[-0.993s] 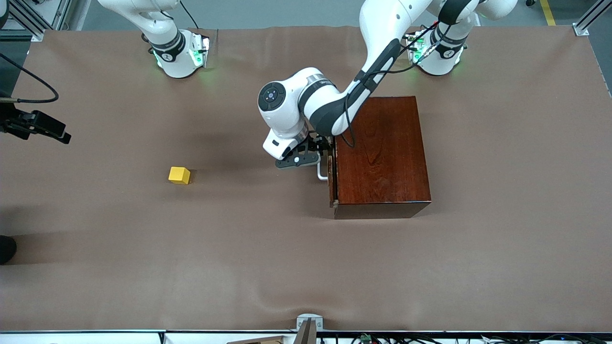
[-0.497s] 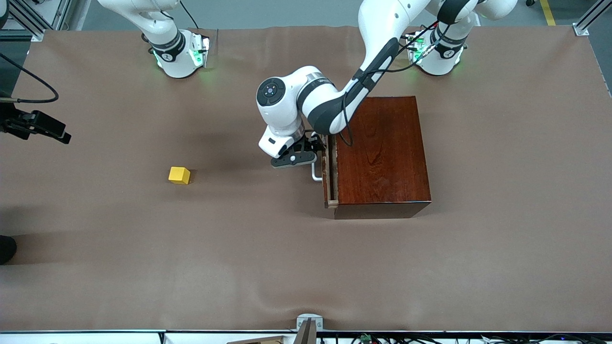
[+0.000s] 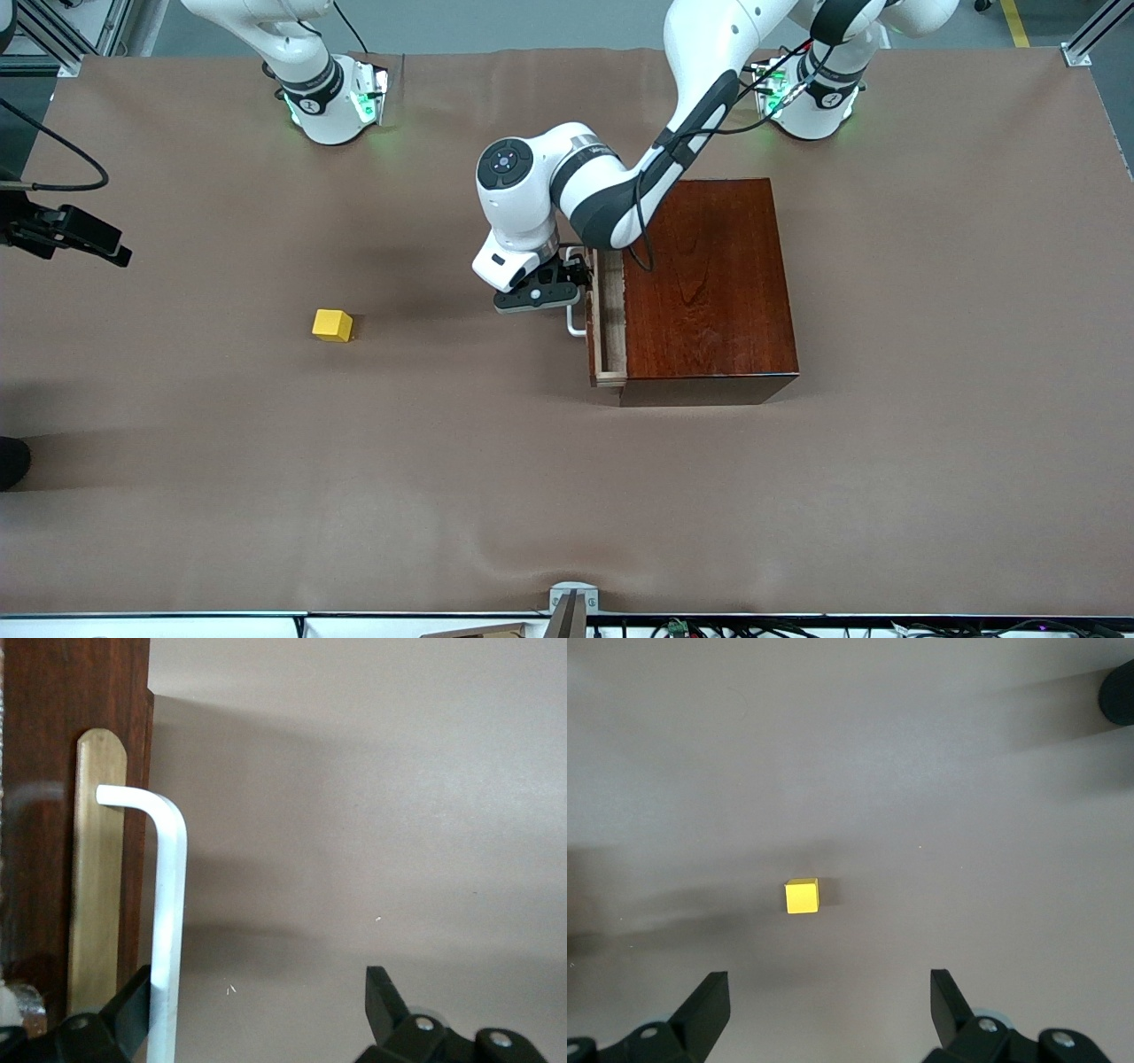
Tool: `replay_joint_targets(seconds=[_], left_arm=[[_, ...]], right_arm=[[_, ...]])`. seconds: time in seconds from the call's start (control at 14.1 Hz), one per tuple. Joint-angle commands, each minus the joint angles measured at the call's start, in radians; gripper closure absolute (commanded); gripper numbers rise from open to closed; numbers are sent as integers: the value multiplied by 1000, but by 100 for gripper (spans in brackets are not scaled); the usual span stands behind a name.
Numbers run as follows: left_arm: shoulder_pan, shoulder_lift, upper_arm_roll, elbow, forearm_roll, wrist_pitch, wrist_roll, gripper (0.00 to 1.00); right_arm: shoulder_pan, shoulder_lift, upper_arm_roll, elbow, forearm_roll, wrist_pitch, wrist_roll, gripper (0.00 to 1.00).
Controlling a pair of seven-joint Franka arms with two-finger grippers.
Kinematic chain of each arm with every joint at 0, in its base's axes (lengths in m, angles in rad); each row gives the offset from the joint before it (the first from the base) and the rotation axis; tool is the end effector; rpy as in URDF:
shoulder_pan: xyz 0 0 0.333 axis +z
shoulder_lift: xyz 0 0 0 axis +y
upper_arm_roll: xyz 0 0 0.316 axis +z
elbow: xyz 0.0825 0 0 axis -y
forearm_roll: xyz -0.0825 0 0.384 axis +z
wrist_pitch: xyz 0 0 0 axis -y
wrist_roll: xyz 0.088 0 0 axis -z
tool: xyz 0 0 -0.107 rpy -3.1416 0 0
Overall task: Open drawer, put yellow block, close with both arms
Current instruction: 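Pull the drawer open by its handle with the left gripper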
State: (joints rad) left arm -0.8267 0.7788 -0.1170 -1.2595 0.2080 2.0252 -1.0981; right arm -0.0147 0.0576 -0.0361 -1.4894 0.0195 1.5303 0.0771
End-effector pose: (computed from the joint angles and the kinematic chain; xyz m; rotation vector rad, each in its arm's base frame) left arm 0.4659 -0.5852 0.2952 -3.0744 -0.1468 -0.1308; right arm 0.5681 -0.0261 0.6269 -3.1180 0.1986 0.0264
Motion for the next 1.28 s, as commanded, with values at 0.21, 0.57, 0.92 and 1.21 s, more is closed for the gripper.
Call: replay_joint_targets(seconds=[0.21, 0.57, 0.92, 1.21], left_arm=[[-17, 48, -6, 37, 16, 121, 1, 0], [-17, 60, -4, 35, 16, 193, 4, 0], [-31, 63, -6, 37, 16, 224, 1, 0], [-40, 63, -7, 37, 13, 224, -6, 0]], right_arm=[[-7, -15, 7, -8, 13, -2, 7, 0], [-7, -16, 7, -8, 13, -4, 6, 0], [-7, -15, 7, -8, 13, -1, 6, 0], [-8, -15, 7, -8, 11, -1, 7, 0]])
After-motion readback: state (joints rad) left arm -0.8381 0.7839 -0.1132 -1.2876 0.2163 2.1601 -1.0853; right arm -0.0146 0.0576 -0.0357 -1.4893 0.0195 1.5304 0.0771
